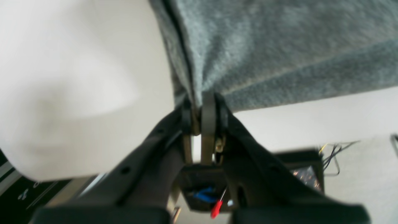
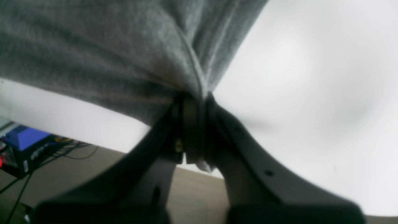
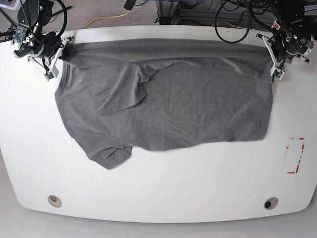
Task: Fold the T-shirt properly
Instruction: 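Pull both held corners apart to straighten the shirt edge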
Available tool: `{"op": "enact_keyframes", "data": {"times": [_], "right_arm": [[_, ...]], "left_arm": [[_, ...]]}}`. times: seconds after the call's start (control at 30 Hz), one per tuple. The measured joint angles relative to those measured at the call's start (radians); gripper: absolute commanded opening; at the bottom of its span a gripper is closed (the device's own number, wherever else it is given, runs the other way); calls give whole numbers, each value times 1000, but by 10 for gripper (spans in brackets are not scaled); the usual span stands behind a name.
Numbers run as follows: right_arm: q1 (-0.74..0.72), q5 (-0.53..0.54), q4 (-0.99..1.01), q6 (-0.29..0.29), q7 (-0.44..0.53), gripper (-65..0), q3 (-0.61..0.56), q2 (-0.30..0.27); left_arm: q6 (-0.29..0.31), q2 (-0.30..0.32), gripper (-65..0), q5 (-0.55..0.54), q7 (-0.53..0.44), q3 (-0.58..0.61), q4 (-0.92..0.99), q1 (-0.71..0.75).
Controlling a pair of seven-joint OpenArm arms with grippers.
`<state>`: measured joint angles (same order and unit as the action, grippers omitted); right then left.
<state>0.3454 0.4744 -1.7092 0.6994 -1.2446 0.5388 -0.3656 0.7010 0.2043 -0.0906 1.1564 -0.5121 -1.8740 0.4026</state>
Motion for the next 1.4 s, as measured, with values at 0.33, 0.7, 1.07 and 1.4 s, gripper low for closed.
{"op": "enact_keyframes", "data": {"times": [0.33,0.7,1.07,1.4], "right_arm": [[56,2,-75,1,2,-445,-3,-5],[54,-3,-76,0,-5,-235,19,-5],[49,-11,-76,0,-8,-235,34,-5],[49,43,-126,0,-8,-230,35,-5]], "left_arm": [[1,10,-553,0,1,-68,-6,48],[0,13,-342,8,99,-82,-41,3],[-2,71,-343,-47,159,-251,-56,-64],[-3,70,-344,-190,156,-246,-56,-65]]}}
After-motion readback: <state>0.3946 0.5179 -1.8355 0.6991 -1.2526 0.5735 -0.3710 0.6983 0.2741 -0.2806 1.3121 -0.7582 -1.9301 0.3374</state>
